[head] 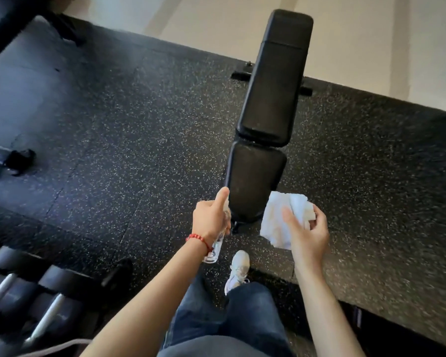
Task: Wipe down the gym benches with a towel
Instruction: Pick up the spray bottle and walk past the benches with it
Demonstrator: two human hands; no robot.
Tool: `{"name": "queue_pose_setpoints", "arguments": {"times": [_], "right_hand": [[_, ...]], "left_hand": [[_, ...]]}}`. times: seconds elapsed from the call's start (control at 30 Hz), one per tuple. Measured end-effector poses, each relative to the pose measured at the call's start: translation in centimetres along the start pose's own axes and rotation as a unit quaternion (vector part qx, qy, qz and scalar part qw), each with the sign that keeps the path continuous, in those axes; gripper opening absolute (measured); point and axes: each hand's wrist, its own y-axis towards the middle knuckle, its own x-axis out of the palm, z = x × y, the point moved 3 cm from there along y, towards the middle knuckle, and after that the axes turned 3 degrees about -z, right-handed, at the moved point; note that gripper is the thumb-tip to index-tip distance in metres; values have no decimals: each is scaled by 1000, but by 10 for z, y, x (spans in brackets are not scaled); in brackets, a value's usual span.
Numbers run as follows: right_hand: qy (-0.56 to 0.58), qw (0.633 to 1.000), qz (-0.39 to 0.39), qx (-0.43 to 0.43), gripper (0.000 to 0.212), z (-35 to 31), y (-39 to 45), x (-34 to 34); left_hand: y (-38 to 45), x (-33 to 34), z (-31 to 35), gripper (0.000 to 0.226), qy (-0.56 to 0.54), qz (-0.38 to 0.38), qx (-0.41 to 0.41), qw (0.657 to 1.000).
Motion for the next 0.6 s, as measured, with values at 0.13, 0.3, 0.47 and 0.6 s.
{"name": "queue_pose_setpoints", "arguments": {"times": [0.13, 0.3, 0.47, 0.6], "right_hand": [[-4, 1000, 11, 11, 48, -1, 34, -15], [-2, 999, 21, 40, 49, 1, 60, -21], [-6, 997, 26, 76, 50, 10, 73, -7], [-16, 996, 37, 85, 51, 10, 79, 12]], "left_hand": [[17, 31, -2, 68, 3, 6, -27, 1000], [35, 45, -7, 65, 16, 18, -58, 998], [62, 45, -14, 65, 47, 32, -87, 995], [83, 42, -10, 60, 59, 11, -96, 994]]}}
